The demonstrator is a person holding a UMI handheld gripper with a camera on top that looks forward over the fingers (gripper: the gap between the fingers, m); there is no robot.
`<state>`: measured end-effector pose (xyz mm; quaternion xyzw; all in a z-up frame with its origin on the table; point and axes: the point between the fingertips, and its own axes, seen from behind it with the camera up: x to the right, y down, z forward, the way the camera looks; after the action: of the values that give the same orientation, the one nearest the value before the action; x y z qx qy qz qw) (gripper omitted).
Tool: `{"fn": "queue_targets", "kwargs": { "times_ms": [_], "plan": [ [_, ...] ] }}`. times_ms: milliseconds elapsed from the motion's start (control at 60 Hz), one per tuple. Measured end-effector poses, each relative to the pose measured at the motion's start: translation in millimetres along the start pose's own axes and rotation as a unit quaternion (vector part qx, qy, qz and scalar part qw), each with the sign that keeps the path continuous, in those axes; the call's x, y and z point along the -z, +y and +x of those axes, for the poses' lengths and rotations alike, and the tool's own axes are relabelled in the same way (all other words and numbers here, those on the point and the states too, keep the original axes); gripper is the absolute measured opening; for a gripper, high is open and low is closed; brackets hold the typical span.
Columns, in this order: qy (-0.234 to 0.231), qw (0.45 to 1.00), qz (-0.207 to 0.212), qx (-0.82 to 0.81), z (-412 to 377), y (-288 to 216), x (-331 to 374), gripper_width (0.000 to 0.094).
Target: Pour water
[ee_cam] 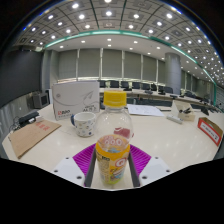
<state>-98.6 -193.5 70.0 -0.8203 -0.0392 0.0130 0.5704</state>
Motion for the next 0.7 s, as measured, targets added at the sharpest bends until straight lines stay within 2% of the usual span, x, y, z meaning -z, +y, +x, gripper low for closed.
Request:
{"fn": "queue_targets", "kwargs": {
  "times_ms": [17, 217, 367, 500, 617, 700],
  "plan": [
    [0.005, 1.0, 0.002, 0.003, 0, -1, -5, 0.0521],
    [0.024, 0.999, 0.011, 0.026, 4, -10, -5, 0.0413],
    [0.05, 0.996, 0.009, 0.07, 19, -40, -4, 0.0413],
    [0.095, 0.981, 0.014, 0.167, 49, -88, -18, 0.0413],
    [0.146, 0.944, 0.014, 0.295, 72, -134, -39, 0.0411],
    [0.182, 0.896, 0.01, 0.406, 81, -163, -60, 0.0412]
  ]
}}
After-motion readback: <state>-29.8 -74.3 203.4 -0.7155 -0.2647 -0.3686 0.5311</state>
